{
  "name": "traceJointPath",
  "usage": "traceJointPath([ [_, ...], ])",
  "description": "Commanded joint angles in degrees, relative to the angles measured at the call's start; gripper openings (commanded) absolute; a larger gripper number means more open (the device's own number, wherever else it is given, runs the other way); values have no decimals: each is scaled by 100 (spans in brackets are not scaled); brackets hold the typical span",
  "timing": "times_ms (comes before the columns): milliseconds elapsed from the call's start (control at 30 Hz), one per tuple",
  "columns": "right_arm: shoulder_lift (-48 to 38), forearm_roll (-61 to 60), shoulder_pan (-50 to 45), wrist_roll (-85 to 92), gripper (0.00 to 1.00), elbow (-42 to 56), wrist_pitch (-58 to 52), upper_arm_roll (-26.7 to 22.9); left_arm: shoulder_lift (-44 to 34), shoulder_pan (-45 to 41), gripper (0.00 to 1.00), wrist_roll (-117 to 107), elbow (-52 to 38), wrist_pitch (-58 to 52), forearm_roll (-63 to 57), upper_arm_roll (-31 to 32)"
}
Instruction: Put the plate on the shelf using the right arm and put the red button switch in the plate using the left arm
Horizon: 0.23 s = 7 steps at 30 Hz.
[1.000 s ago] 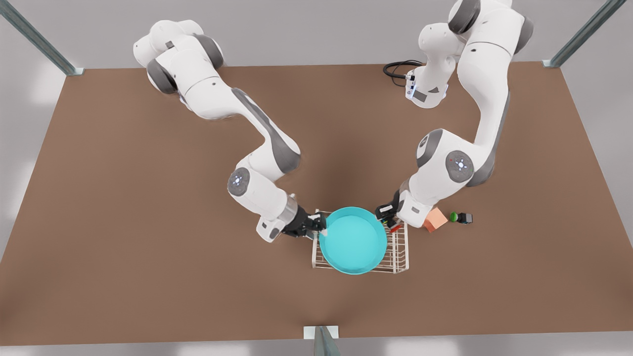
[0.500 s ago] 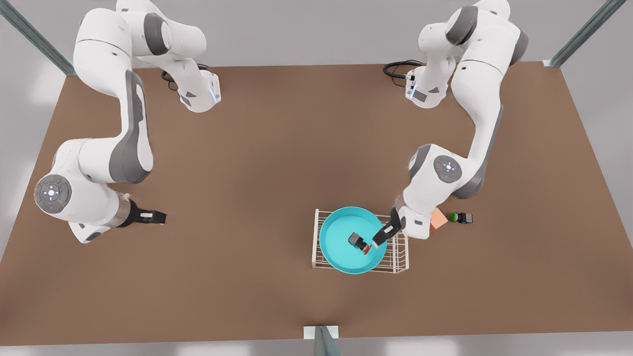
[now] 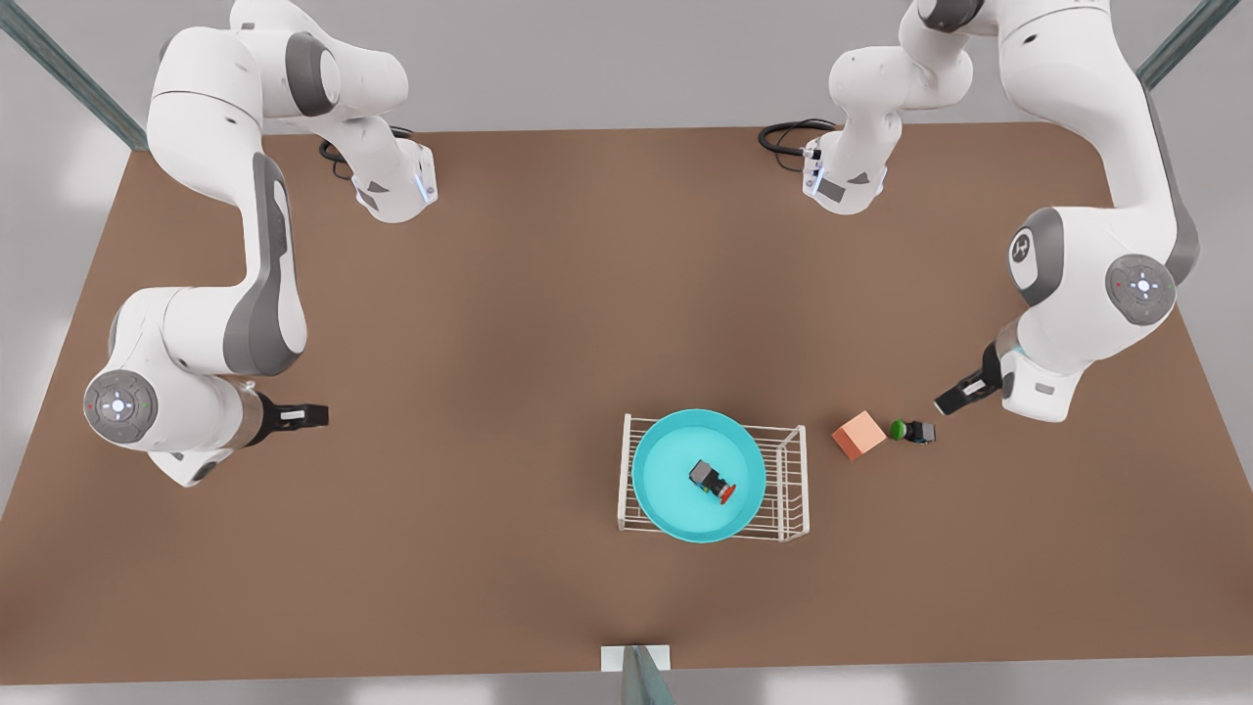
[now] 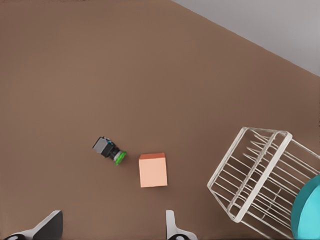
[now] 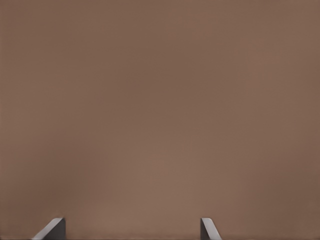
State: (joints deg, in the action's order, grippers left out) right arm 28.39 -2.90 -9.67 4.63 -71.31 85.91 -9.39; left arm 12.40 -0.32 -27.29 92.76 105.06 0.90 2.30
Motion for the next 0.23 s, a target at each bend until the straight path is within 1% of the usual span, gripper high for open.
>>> traceJointPath([
  [0,8,-9,9,776,100,3,-39,-2,8,-3,100,3089,-13,-82,50,-2],
  [200,35,-17,35,776,100,3,-22,-2,17,-20,100,3019,-21,-117,77,-2],
])
